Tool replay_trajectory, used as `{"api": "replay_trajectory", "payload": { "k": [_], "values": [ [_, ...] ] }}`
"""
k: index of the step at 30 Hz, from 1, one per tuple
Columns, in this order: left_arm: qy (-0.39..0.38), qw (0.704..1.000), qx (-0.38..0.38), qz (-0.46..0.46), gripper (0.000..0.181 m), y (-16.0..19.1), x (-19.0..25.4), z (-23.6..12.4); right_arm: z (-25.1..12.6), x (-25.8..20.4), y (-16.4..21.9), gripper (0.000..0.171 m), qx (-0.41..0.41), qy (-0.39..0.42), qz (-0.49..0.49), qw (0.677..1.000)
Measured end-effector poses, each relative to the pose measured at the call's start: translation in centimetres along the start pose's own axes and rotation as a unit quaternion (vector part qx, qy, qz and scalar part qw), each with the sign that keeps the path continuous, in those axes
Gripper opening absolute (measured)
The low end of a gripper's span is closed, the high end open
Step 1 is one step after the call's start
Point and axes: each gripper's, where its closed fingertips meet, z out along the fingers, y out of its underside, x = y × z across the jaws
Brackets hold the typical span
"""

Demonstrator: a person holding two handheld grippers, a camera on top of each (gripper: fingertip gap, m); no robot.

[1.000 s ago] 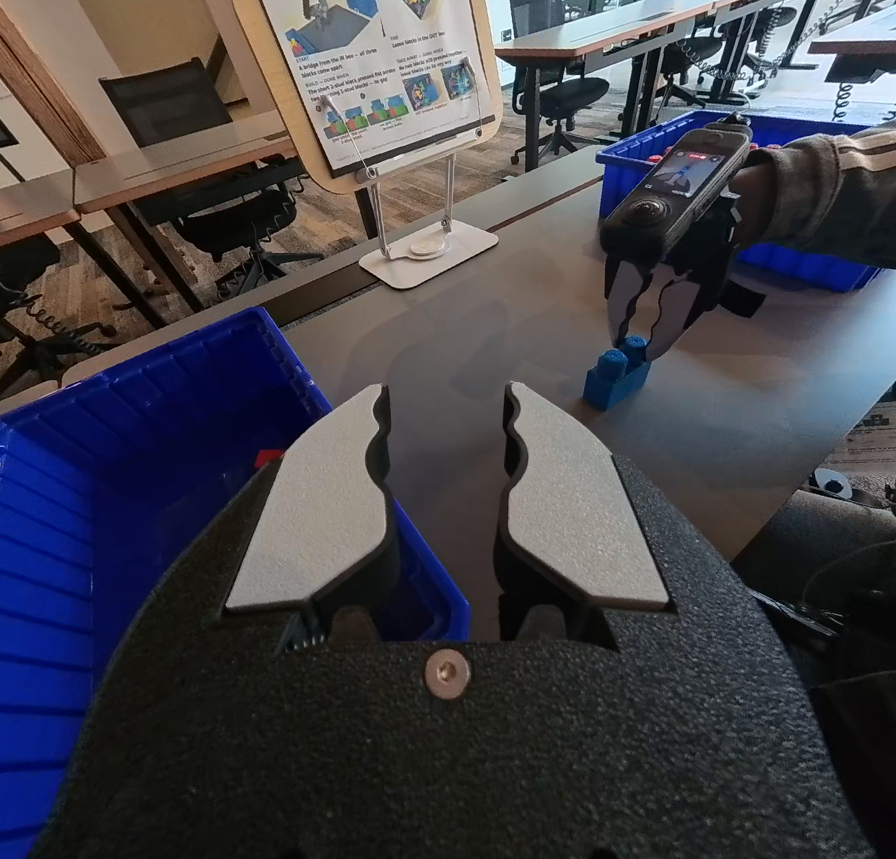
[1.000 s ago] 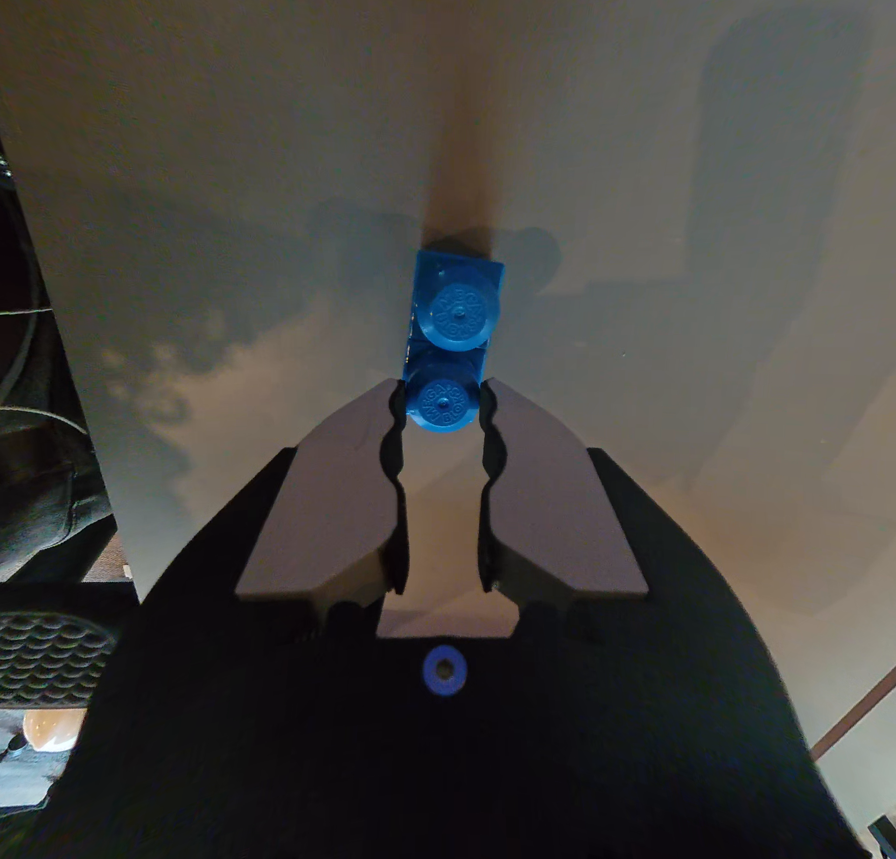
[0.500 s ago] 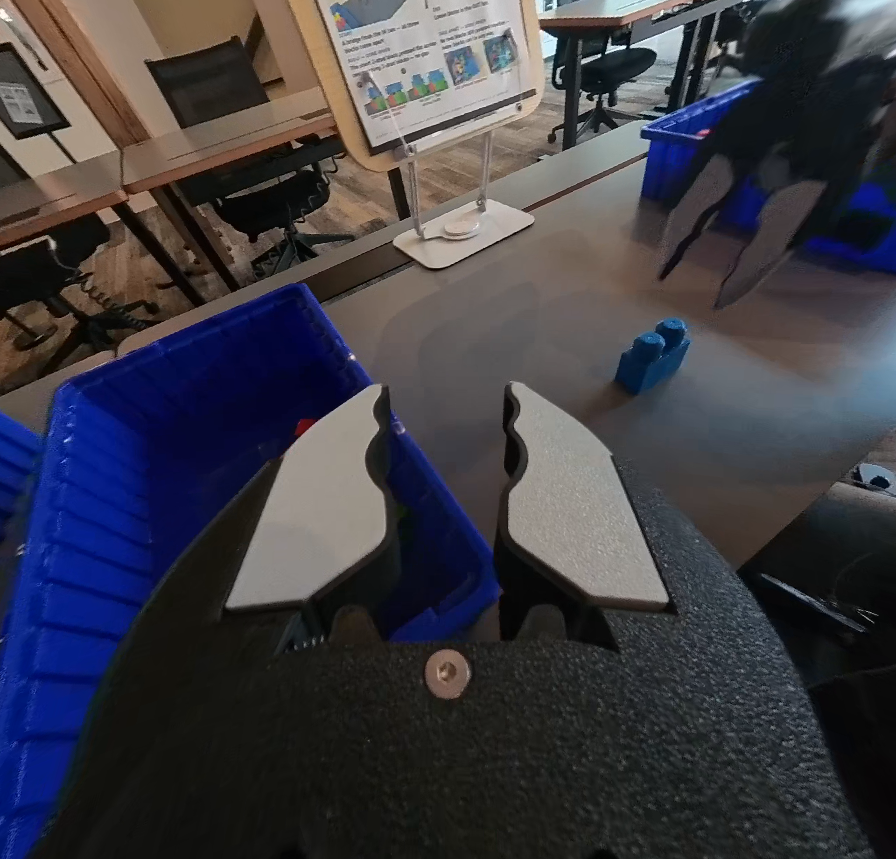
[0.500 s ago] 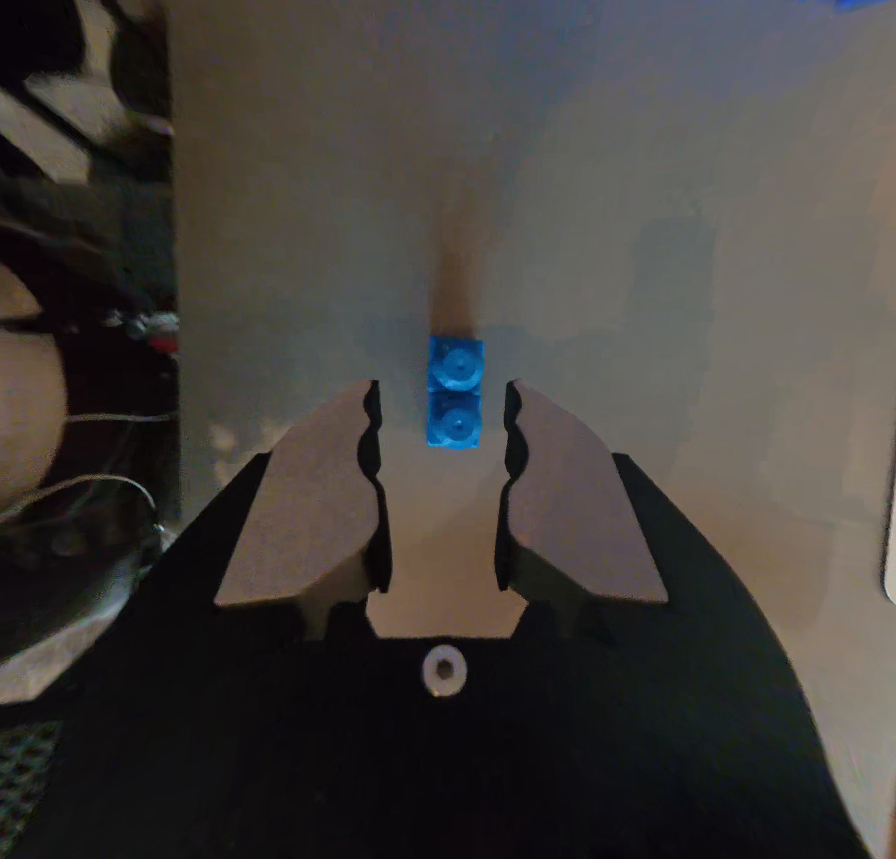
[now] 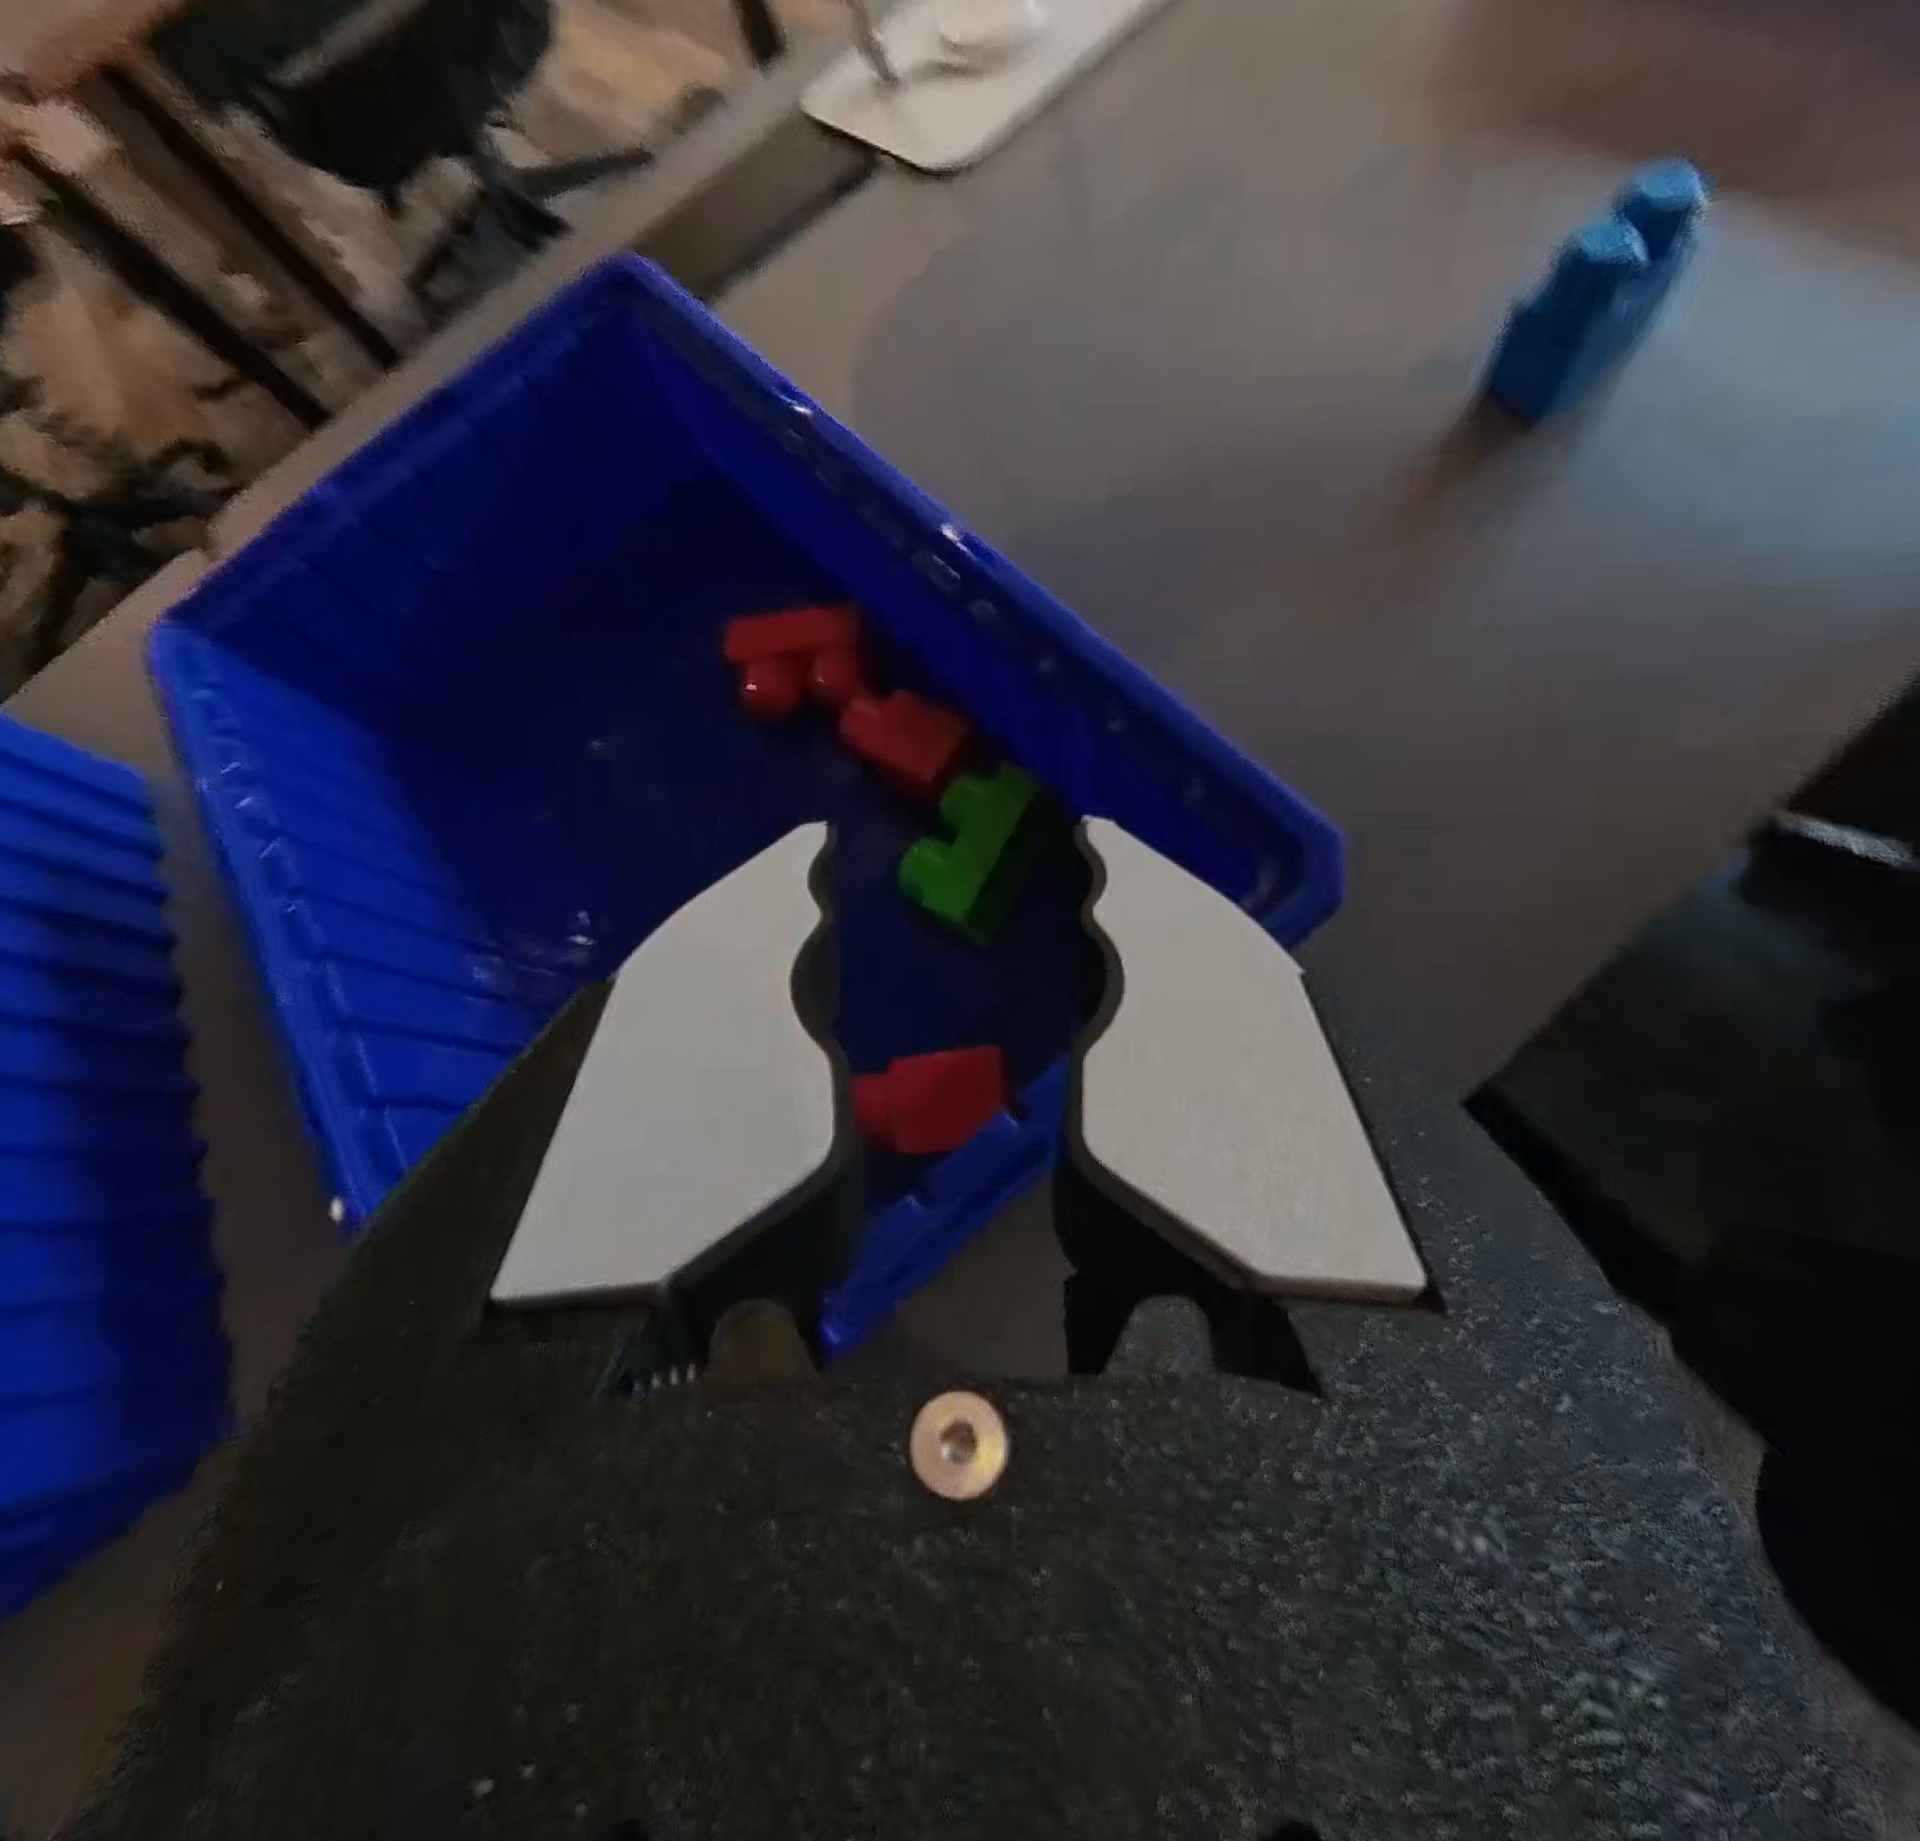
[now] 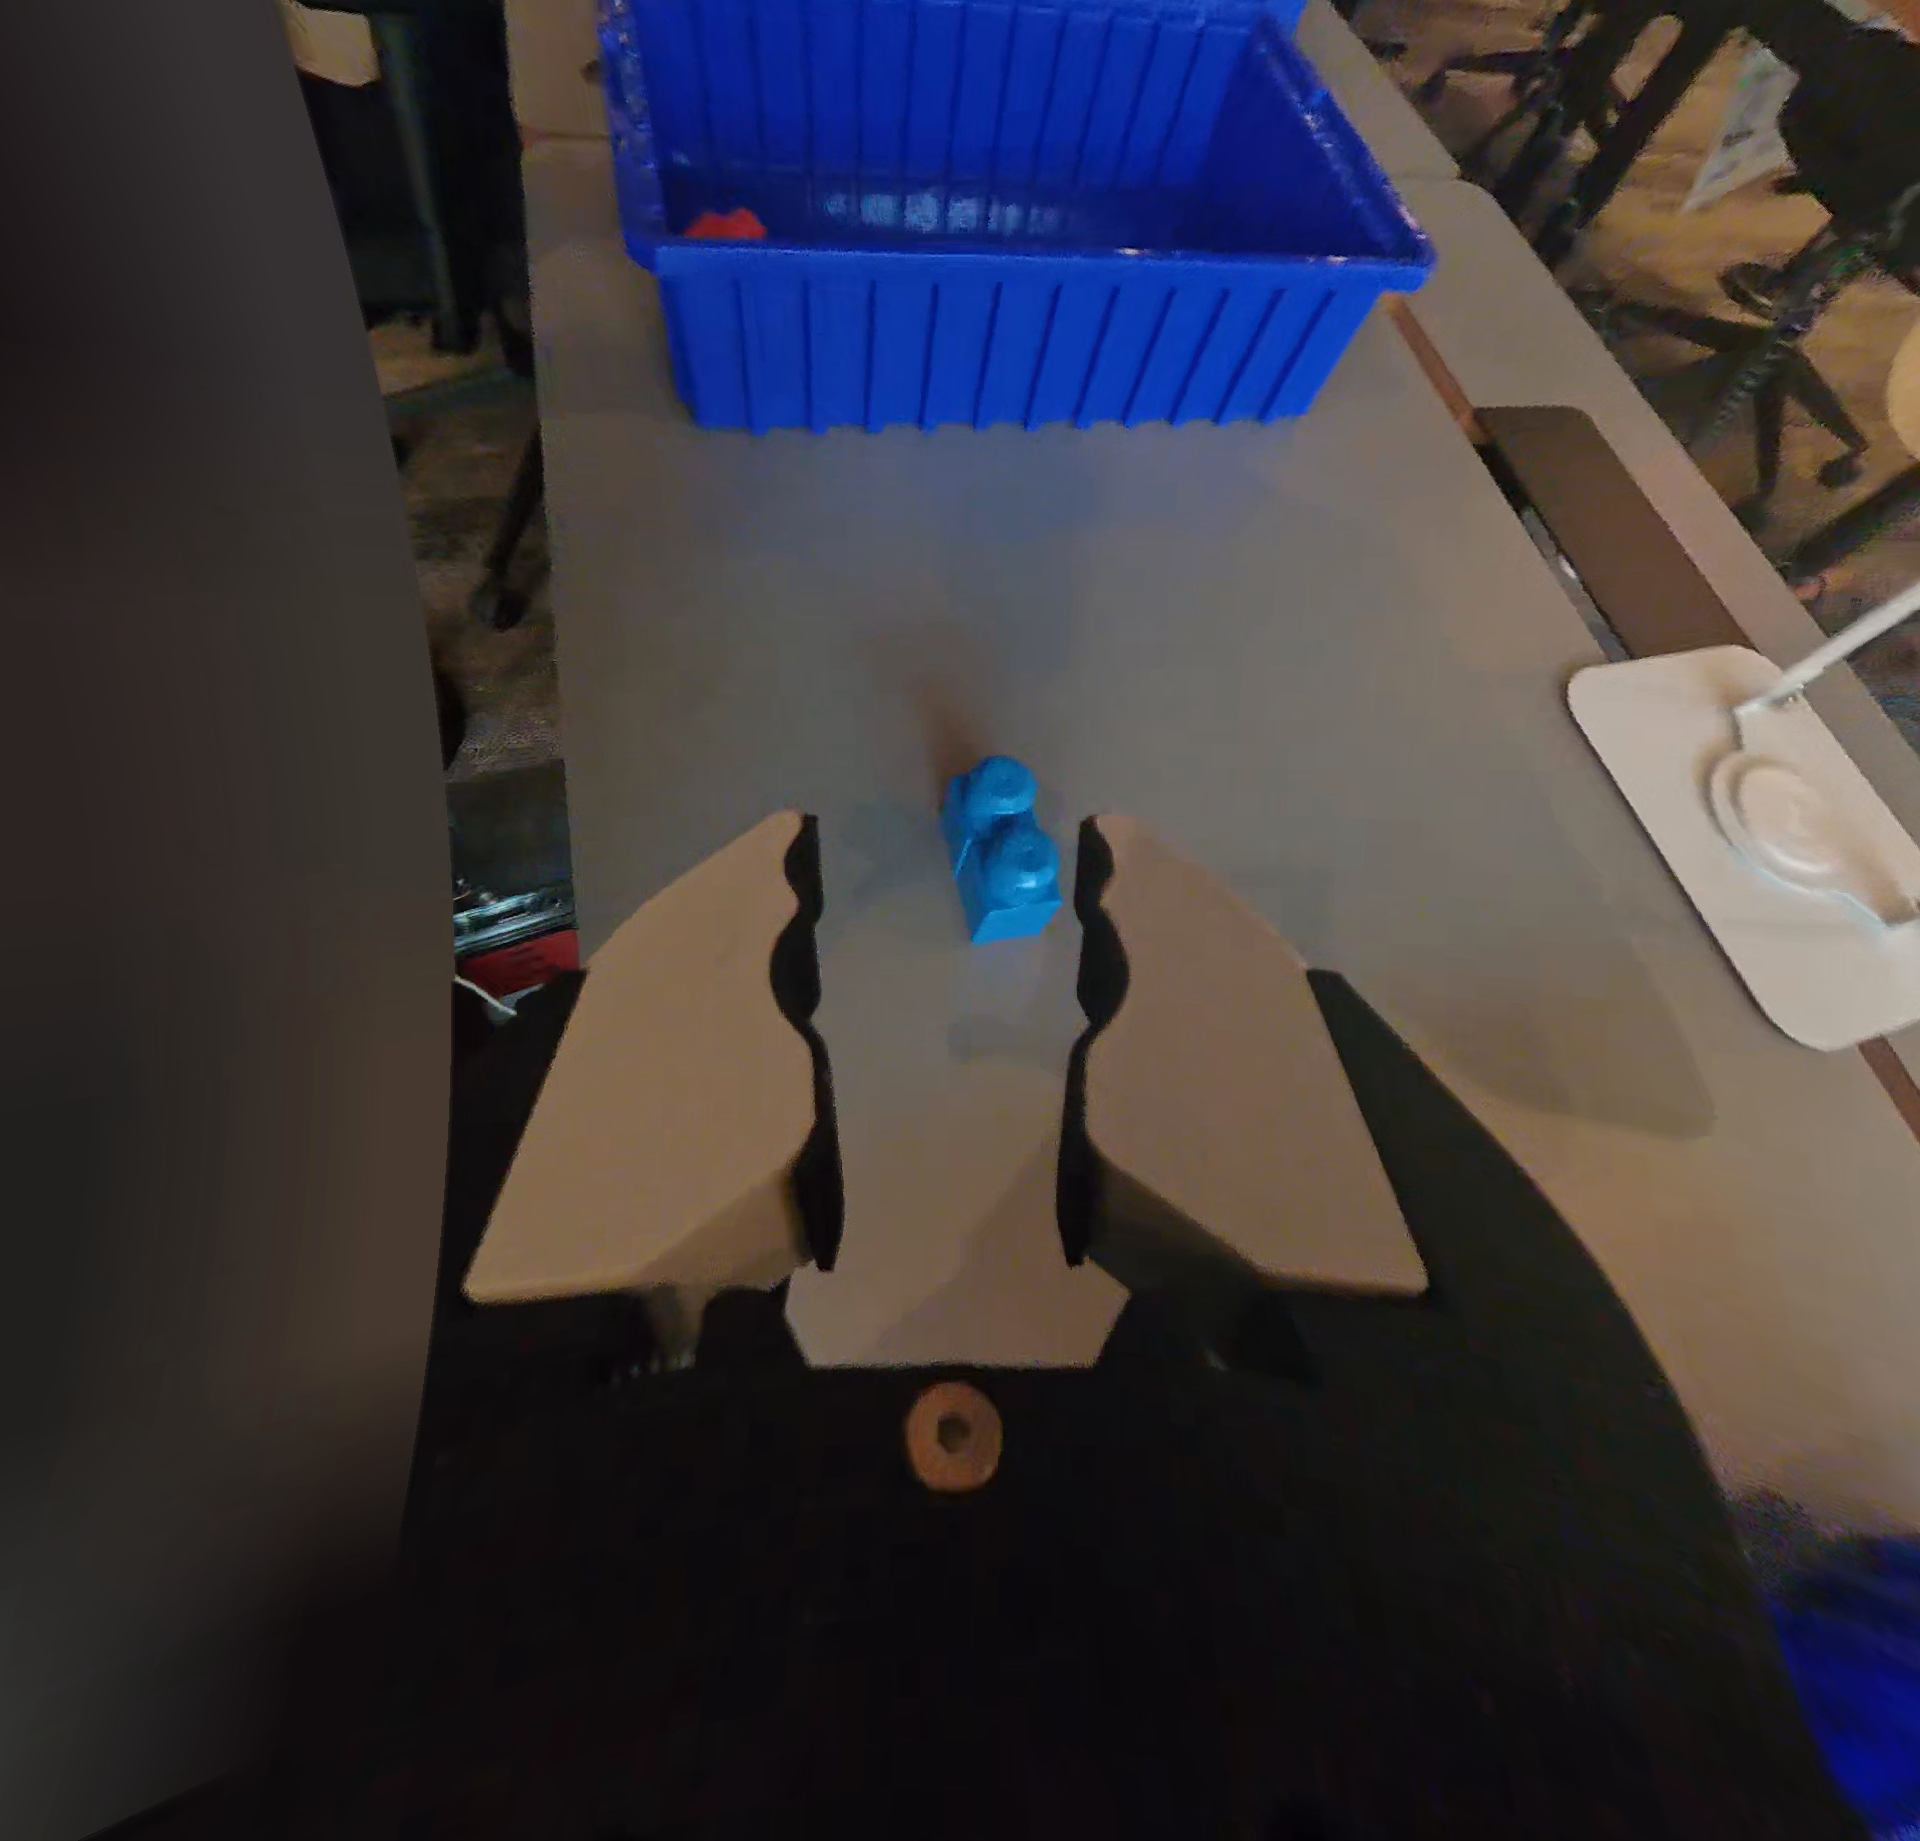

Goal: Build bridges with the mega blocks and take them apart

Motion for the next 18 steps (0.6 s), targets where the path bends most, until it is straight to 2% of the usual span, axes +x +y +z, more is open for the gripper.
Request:
{"api": "replay_trajectory", "payload": {
  "k": [4, 7, 8, 11, 15, 18],
  "values": [
    [0.088, 0.994, -0.038, 0.051, 0.047, 1.4, 0.1, 2.1, -1.3, 0.1, 0.8, 0.046, 0.009, 0.032, 0.016, 0.999],
    [0.160, 0.984, -0.063, 0.051, 0.069, 2.0, 0.4, 3.7, -2.0, 0.1, 1.0, 0.045, 0.020, 0.050, 0.023, 0.998],
    [0.178, 0.980, -0.076, 0.047, 0.072, 2.3, 0.3, 4.4, -2.2, 0.1, 0.9, 0.045, 0.025, 0.056, 0.024, 0.998],
    [0.202, 0.969, -0.132, 0.059, 0.079, 4.3, -0.5, 6.8, -2.8, 0.2, 0.9, 0.044, 0.038, 0.067, 0.028, 0.997],
    [0.216, 0.945, -0.234, 0.078, 0.079, 8.0, -1.3, 9.9, -3.3, 0.4, 0.9, 0.043, 0.043, 0.075, 0.035, 0.996],
    [0.246, 0.927, -0.276, 0.068, 0.079, 9.5, -0.8, 11.4, -3.6, 0.5, 1.1, 0.043, 0.039, 0.082, 0.035, 0.995]
  ]
}}
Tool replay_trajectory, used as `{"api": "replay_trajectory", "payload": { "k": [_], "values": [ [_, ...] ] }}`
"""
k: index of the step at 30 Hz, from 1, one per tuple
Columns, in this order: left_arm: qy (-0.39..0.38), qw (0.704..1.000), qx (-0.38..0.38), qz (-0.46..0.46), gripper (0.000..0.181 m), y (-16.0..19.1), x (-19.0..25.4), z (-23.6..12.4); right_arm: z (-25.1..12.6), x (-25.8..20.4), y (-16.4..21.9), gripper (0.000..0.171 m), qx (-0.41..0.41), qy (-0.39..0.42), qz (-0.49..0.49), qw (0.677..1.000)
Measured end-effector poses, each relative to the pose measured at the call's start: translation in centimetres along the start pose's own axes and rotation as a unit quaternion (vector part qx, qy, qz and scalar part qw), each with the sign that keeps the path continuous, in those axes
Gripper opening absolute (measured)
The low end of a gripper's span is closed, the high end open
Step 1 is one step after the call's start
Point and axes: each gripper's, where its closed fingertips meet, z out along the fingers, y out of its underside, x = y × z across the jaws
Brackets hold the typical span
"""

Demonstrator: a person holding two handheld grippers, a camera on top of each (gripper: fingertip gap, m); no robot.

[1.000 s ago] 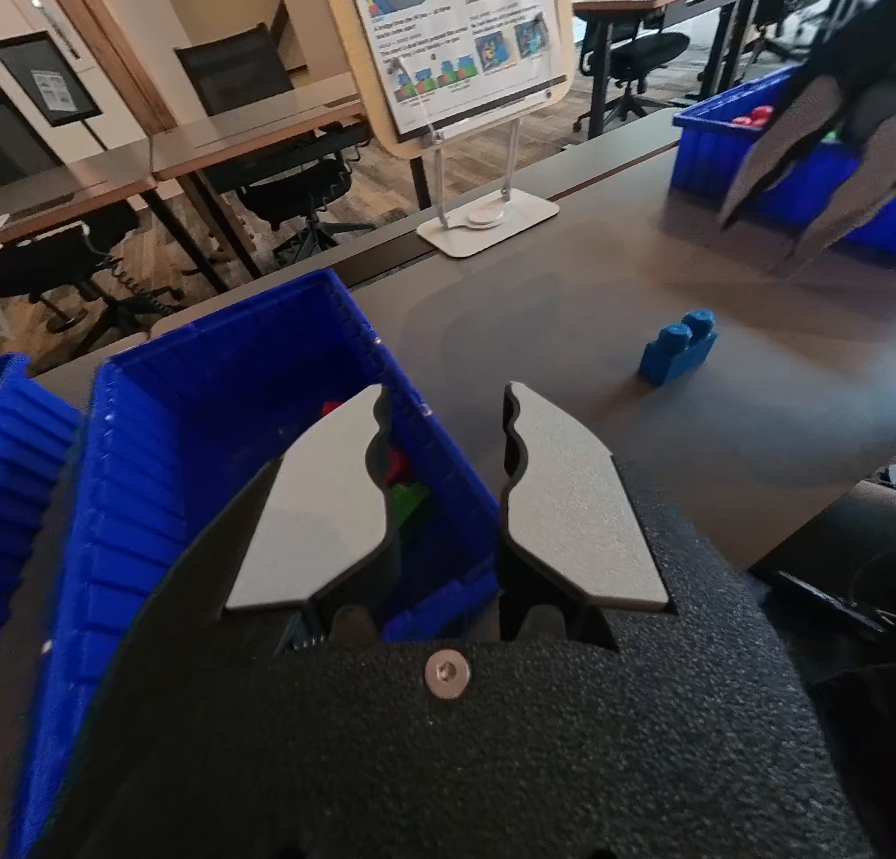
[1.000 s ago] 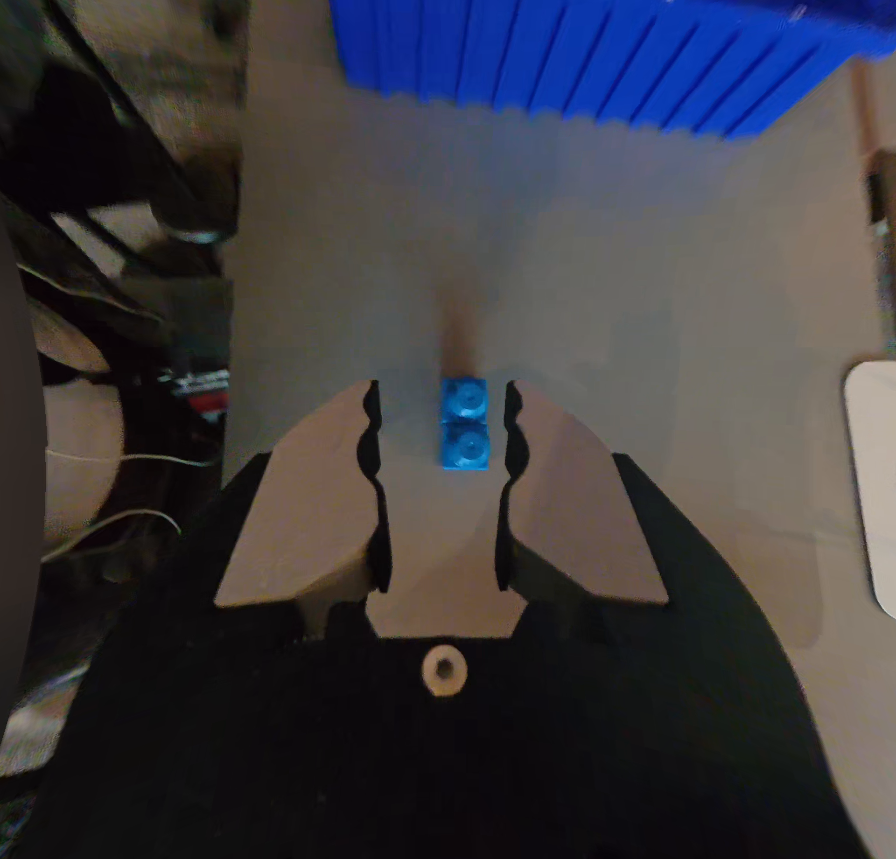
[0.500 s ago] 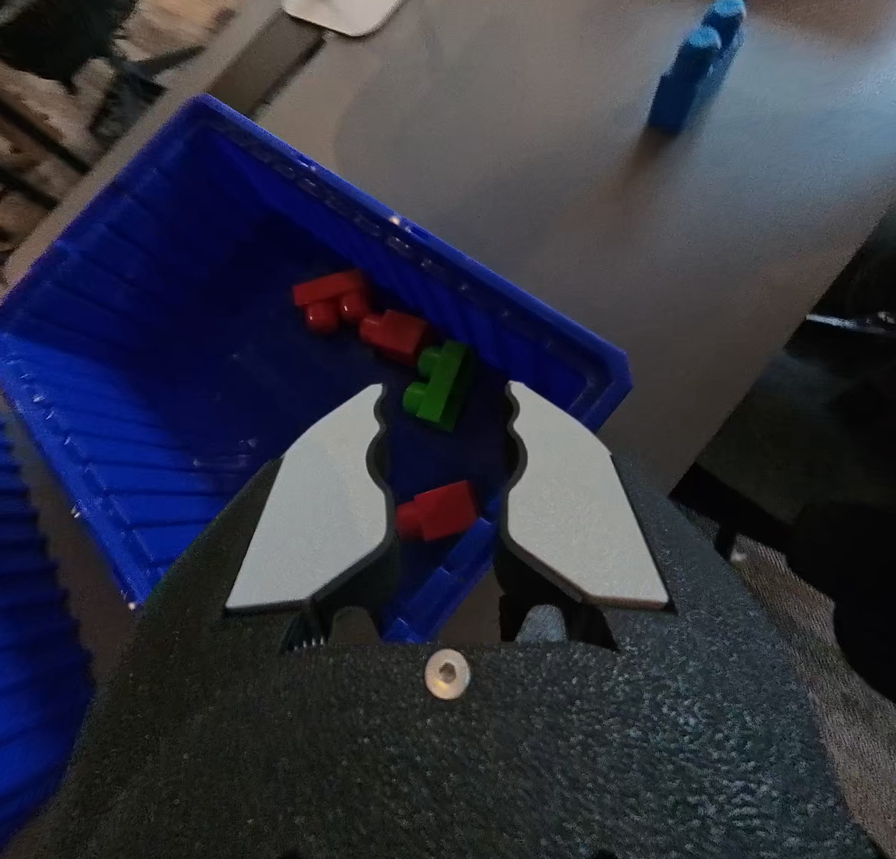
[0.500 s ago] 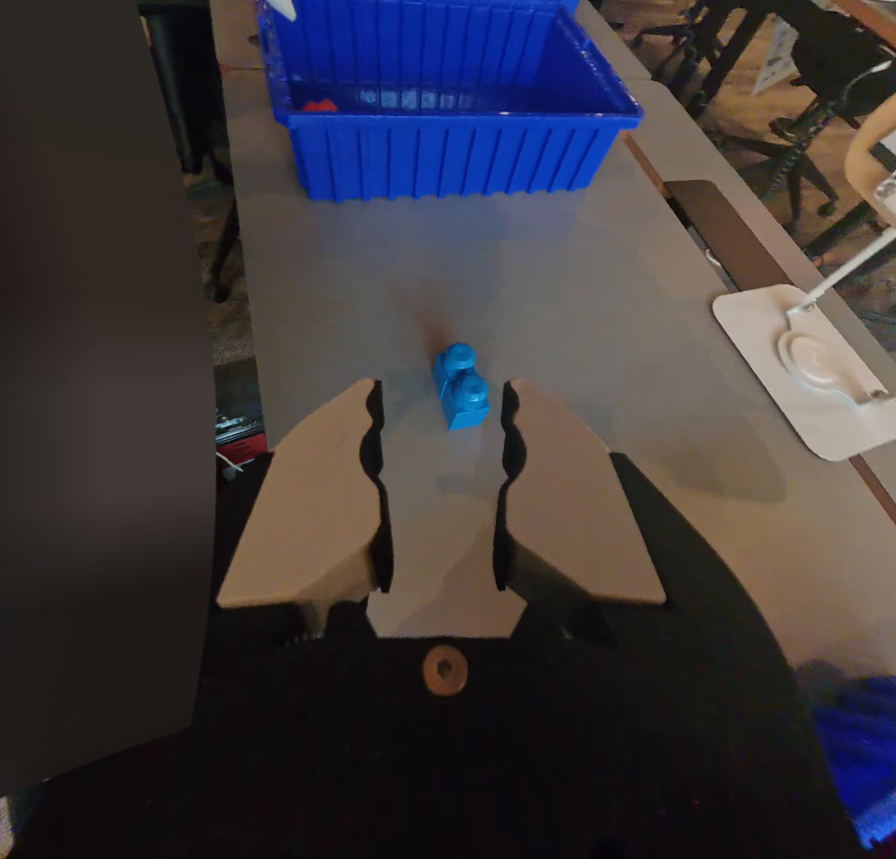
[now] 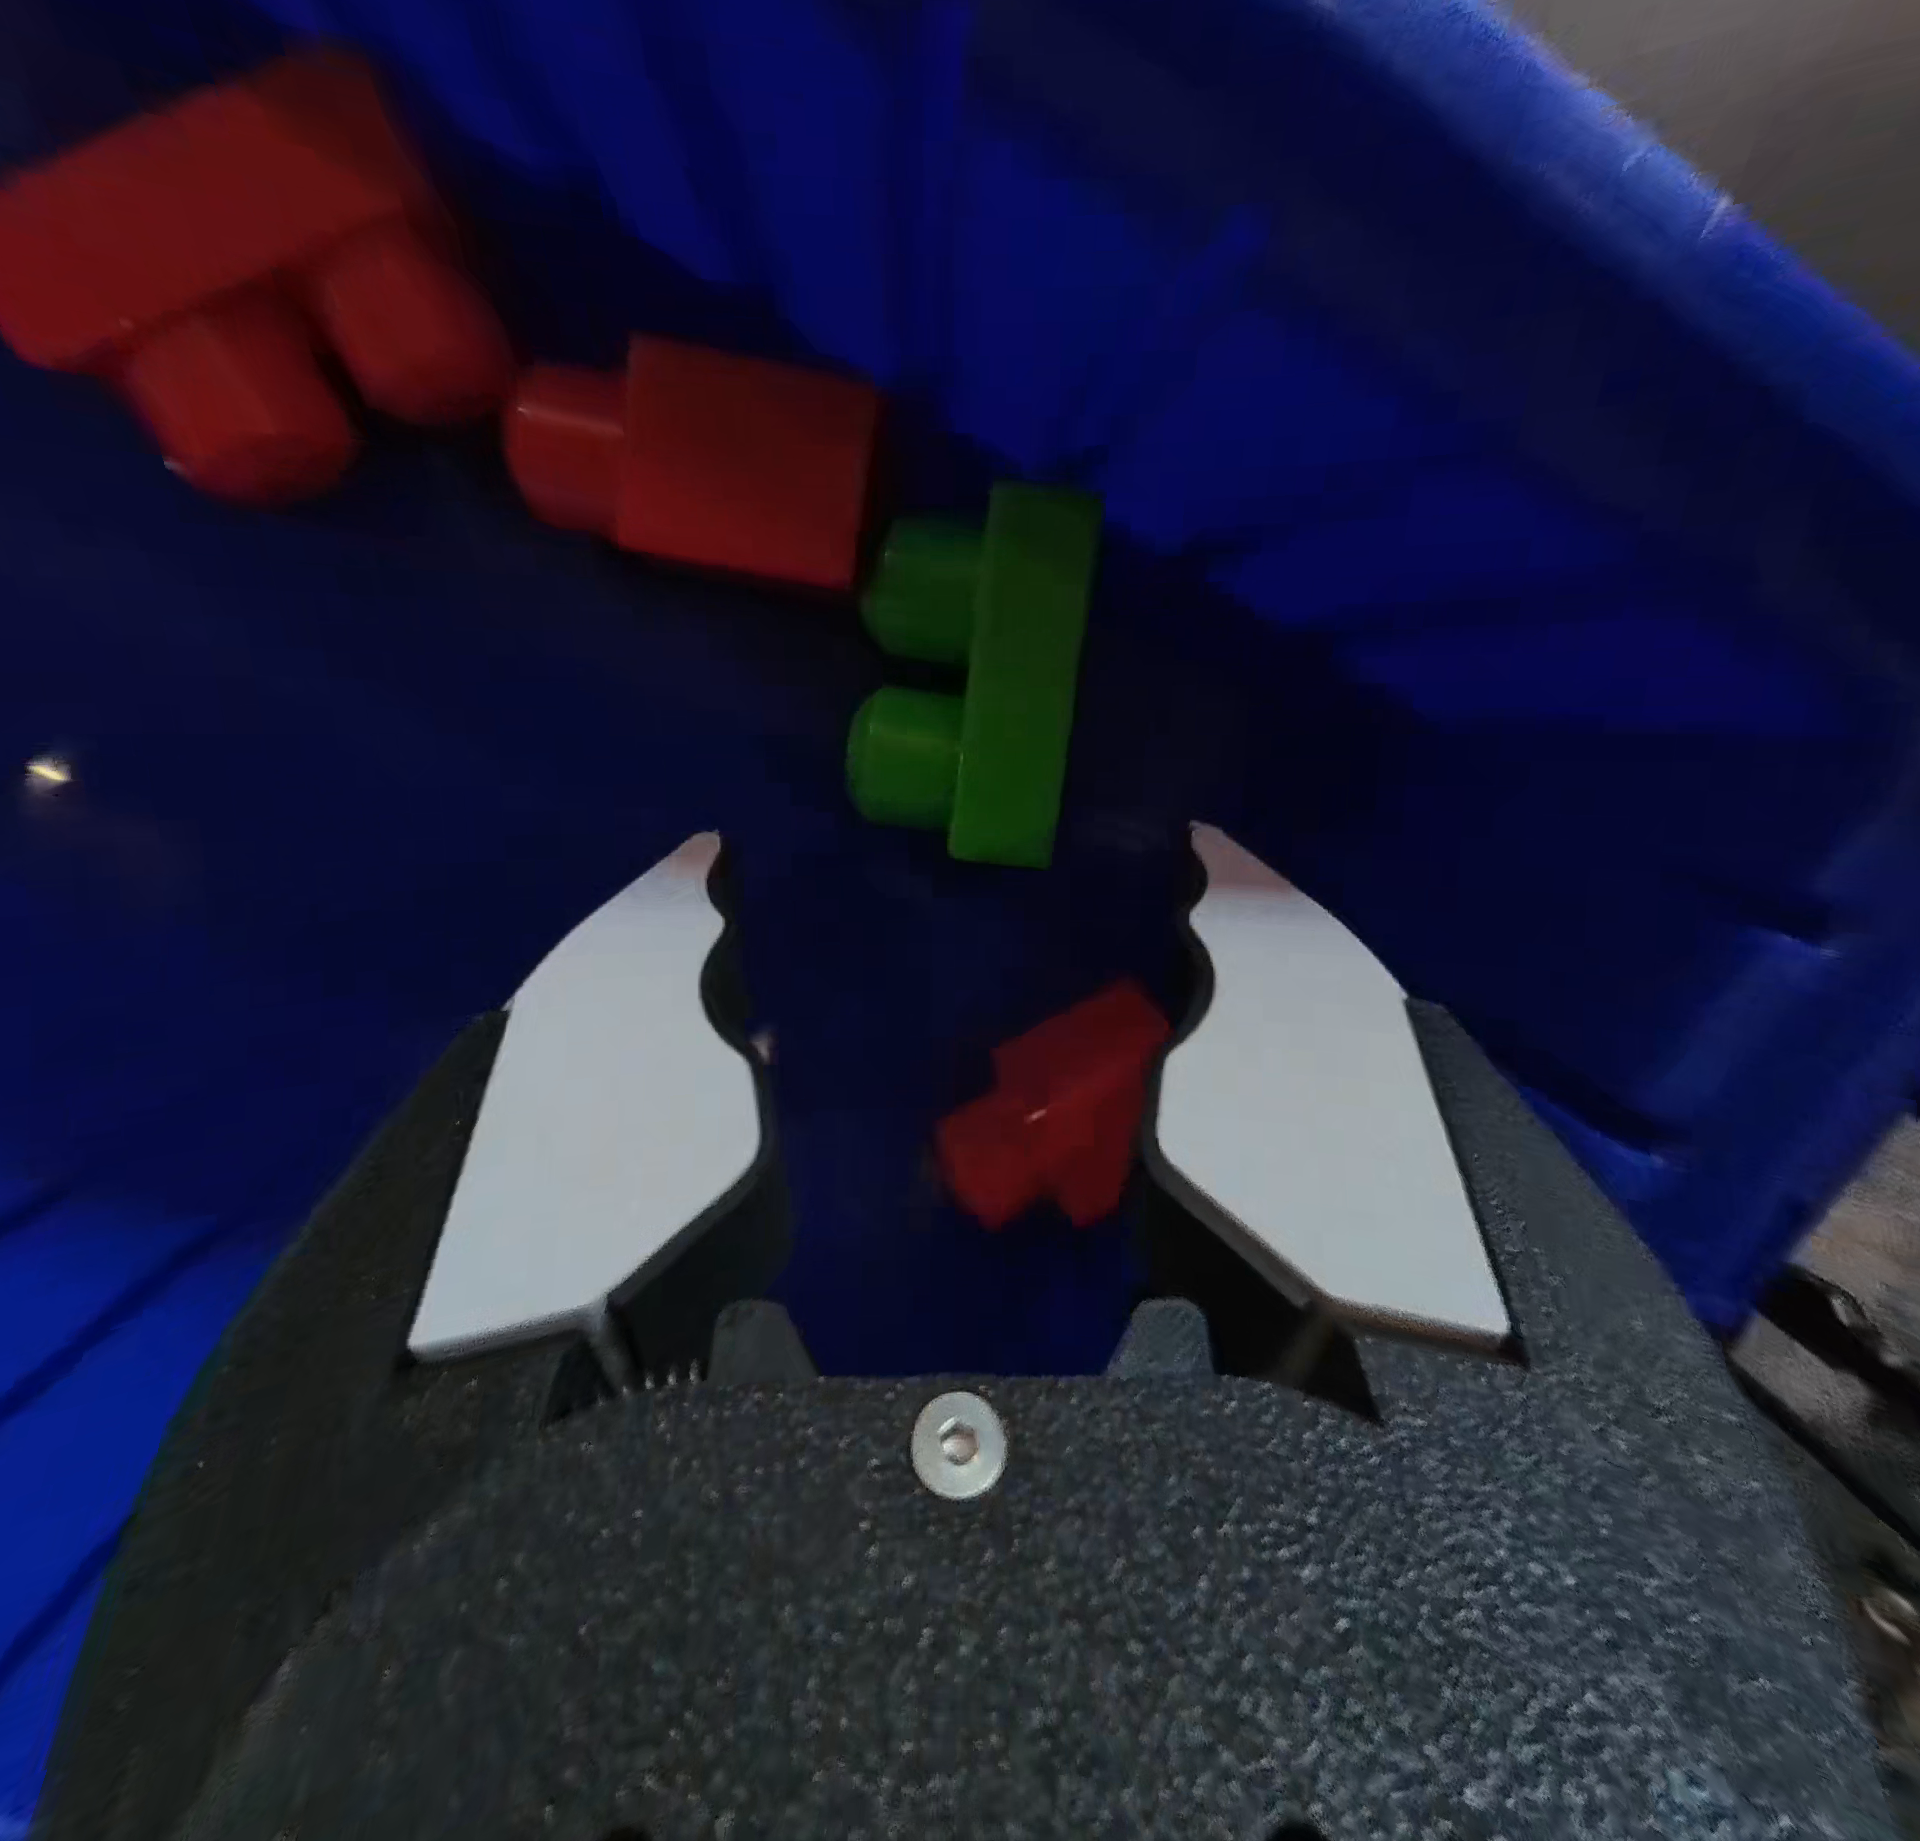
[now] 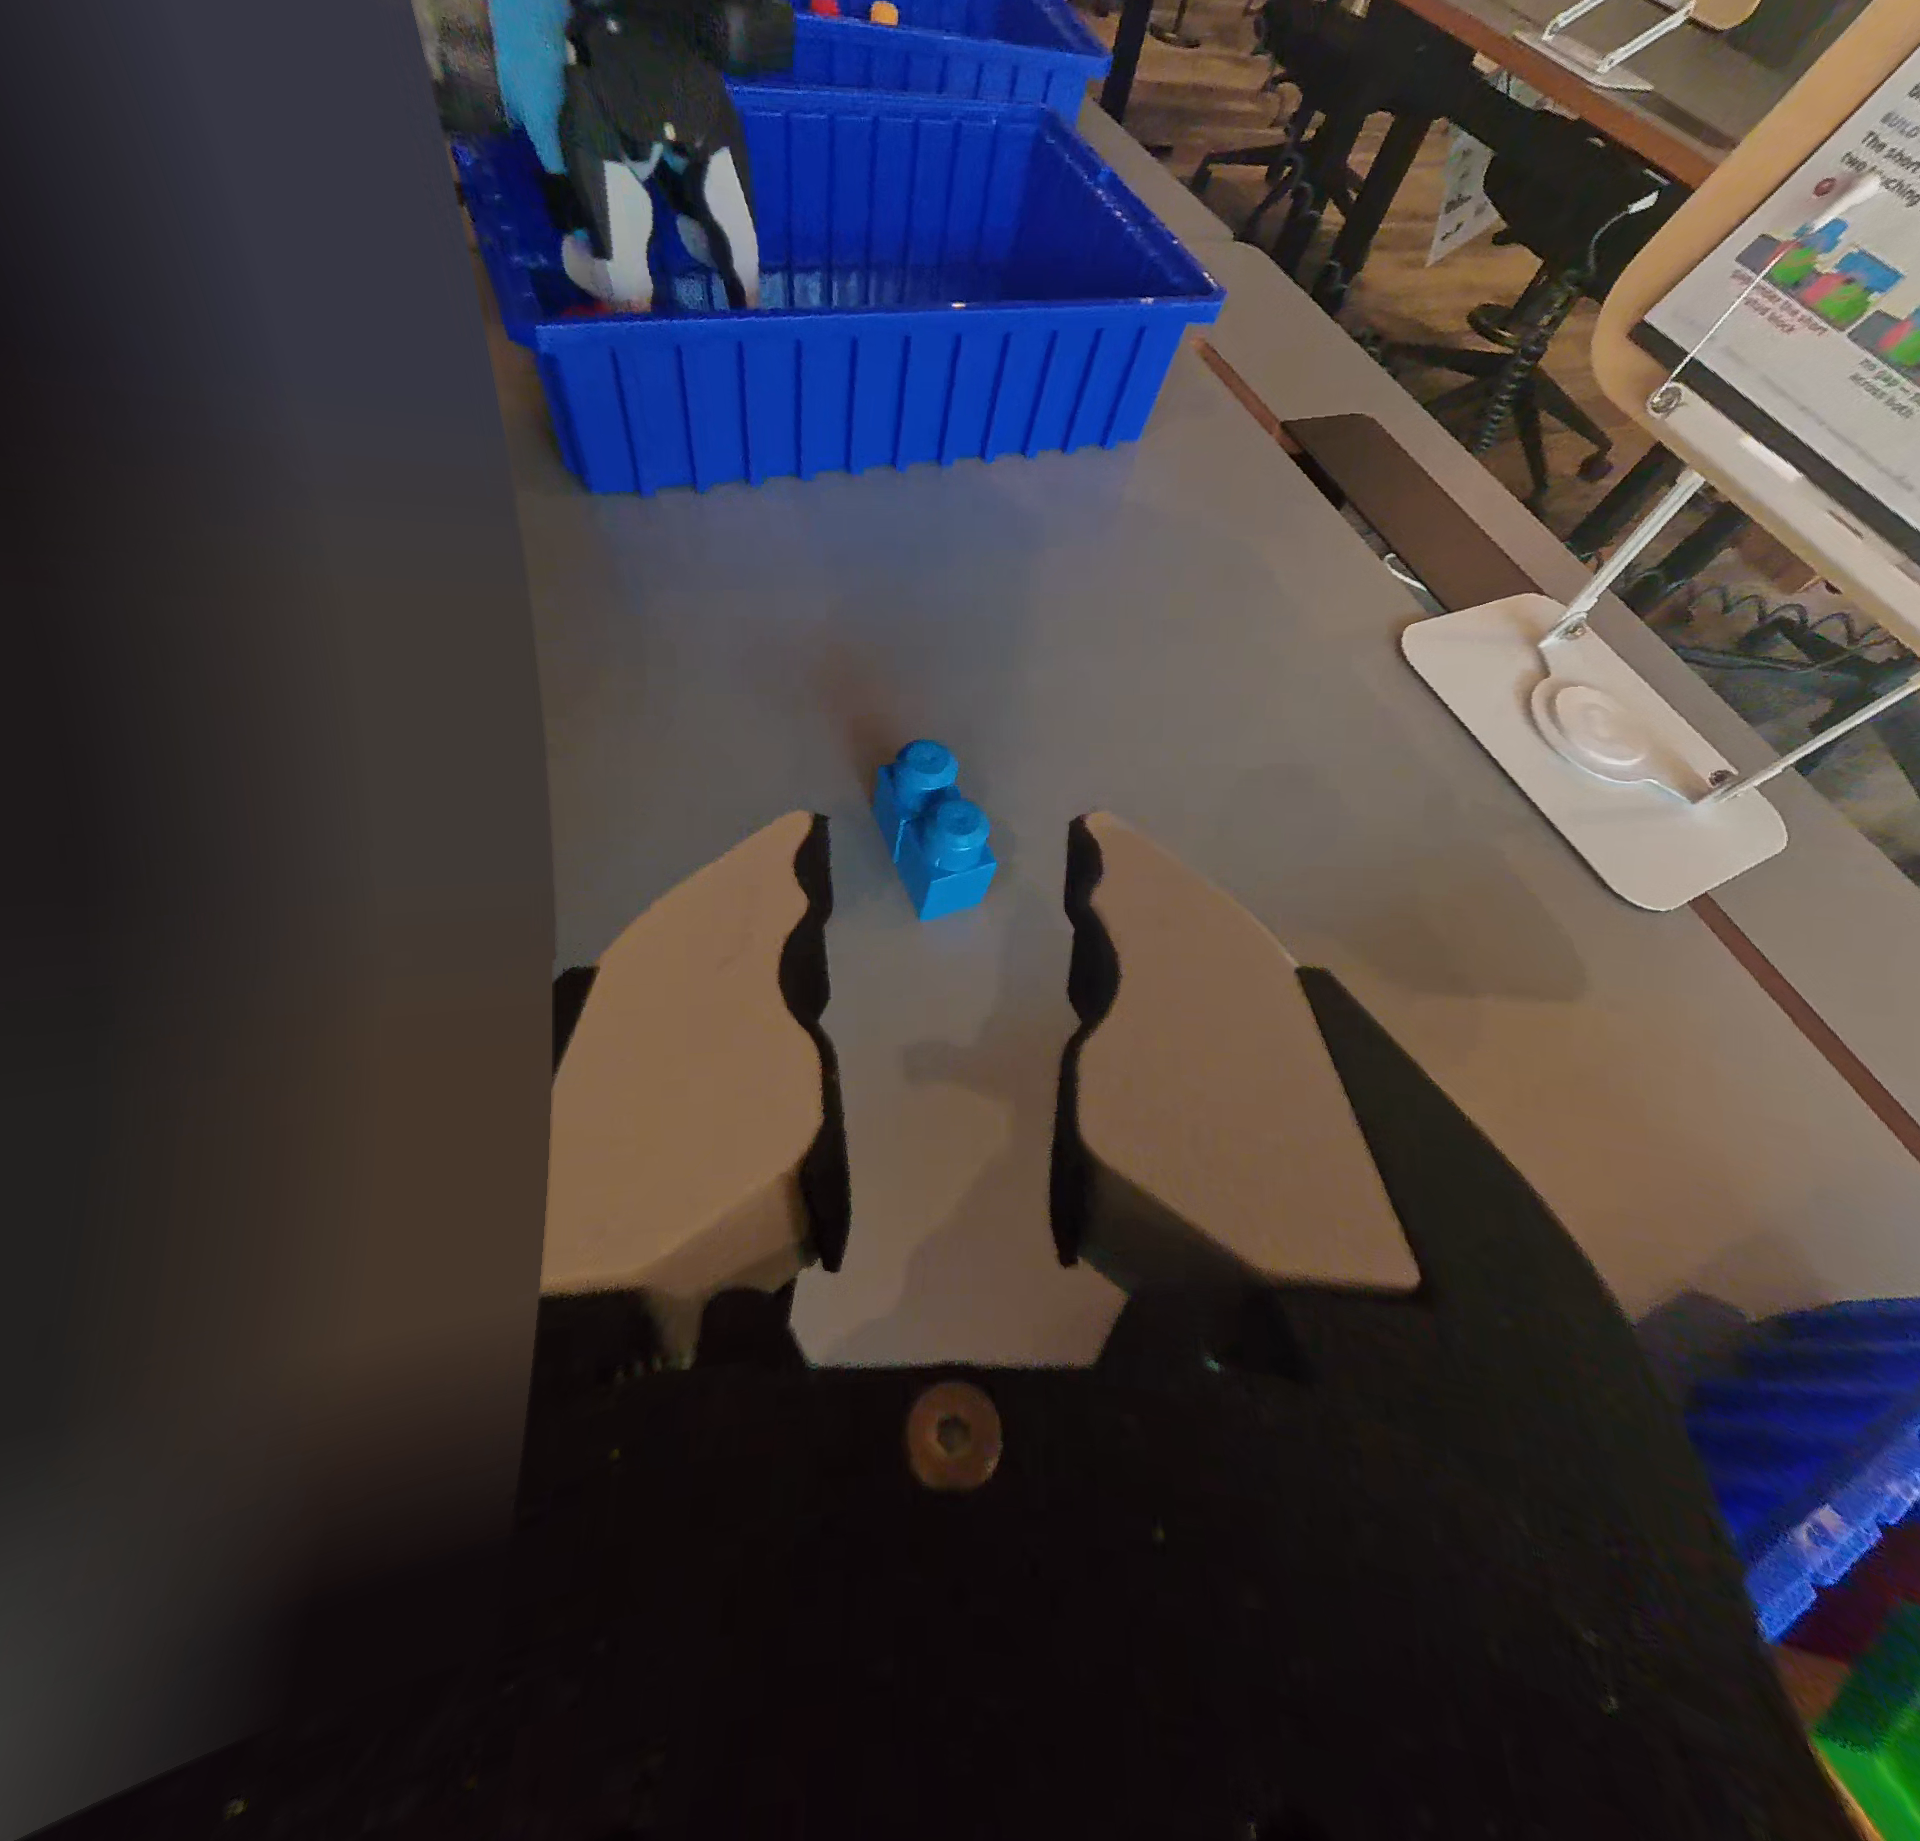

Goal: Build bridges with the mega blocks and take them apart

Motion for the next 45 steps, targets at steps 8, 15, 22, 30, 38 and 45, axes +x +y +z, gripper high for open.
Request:
{"api": "replay_trajectory", "payload": {
  "k": [8, 15, 22, 30, 38, 45],
  "values": [
    [0.012, 0.998, -0.050, 0.028, 0.066, 0.2, -0.1, 2.5, -0.2, 0.3, 0.2, 0.042, 0.000, 0.003, 0.003, 1.000],
    [-0.055, 0.997, -0.035, 0.033, 0.043, 0.2, -0.6, 0.4, 1.2, -0.4, 0.2, 0.042, -0.002, -0.028, -0.001, 1.000],
    [-0.219, 0.975, 0.027, 0.035, 0.043, -1.2, -0.5, -6.6, 5.1, -2.0, -1.0, 0.041, 0.000, -0.109, -0.005, 0.994],
    [-0.375, 0.906, 0.178, 0.078, 0.042, -9.6, 4.0, -13.1, 12.9, -3.2, -7.6, 0.051, 0.067, -0.198, 0.046, 0.977],
    [-0.397, 0.878, 0.228, 0.138, 0.042, -16.4, 7.6, -12.2, 21.3, -5.2, -13.3, 0.071, 0.082, -0.249, 0.144, 0.954],
    [-0.396, 0.877, 0.216, 0.164, 0.042, -18.0, 8.4, -11.3, 22.8, -6.3, -13.8, 0.060, 0.063, -0.299, 0.203, 0.930]
  ]
}}
